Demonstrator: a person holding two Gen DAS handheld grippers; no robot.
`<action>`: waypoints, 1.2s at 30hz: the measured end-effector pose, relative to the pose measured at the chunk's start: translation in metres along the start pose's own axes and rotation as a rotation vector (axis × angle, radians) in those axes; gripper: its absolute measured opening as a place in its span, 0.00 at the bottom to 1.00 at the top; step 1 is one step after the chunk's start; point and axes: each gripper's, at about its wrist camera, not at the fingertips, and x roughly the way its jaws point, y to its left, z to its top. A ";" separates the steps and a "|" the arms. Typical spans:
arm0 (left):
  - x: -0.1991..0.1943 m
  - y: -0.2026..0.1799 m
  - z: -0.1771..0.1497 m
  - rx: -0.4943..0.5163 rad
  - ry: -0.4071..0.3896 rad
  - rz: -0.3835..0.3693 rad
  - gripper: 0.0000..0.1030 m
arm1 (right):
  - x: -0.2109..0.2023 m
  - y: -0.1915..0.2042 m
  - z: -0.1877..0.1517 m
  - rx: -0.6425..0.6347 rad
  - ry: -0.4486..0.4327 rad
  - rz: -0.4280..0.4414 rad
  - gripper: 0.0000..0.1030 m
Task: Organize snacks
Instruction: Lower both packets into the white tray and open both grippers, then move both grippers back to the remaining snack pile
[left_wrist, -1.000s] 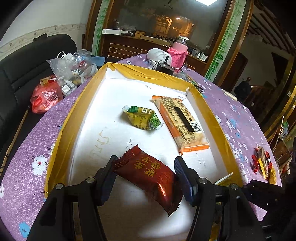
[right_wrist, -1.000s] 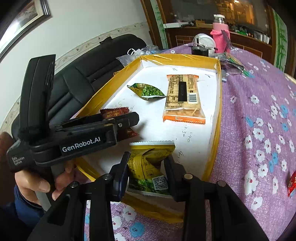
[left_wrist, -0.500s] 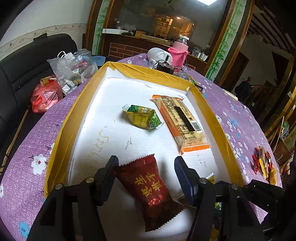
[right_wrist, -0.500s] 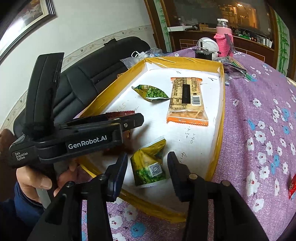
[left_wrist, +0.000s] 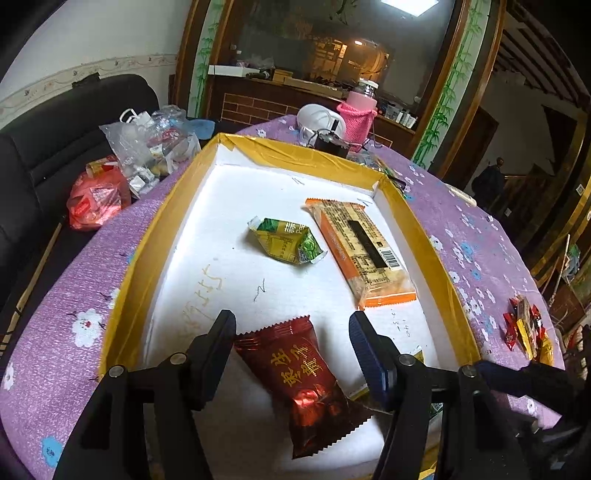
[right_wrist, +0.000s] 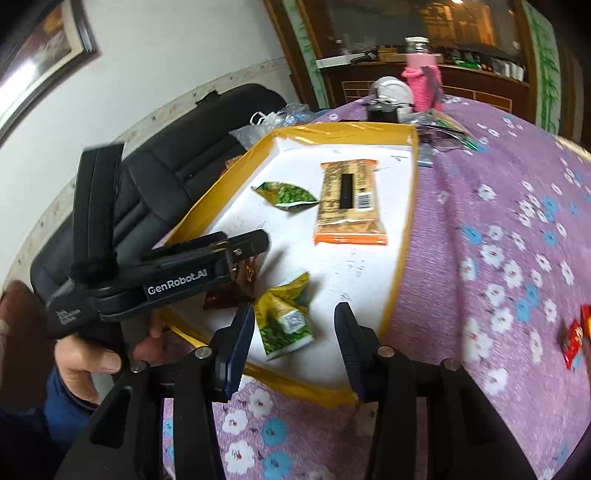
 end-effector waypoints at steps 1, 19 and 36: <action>-0.002 -0.002 0.000 0.002 -0.004 0.000 0.65 | -0.005 -0.005 0.000 0.019 -0.004 -0.001 0.43; -0.022 -0.108 -0.006 0.194 0.028 -0.138 0.65 | -0.118 -0.117 -0.022 0.262 -0.229 -0.105 0.50; 0.030 -0.266 -0.030 0.398 0.219 -0.255 0.76 | -0.192 -0.282 -0.105 0.815 -0.310 -0.391 0.53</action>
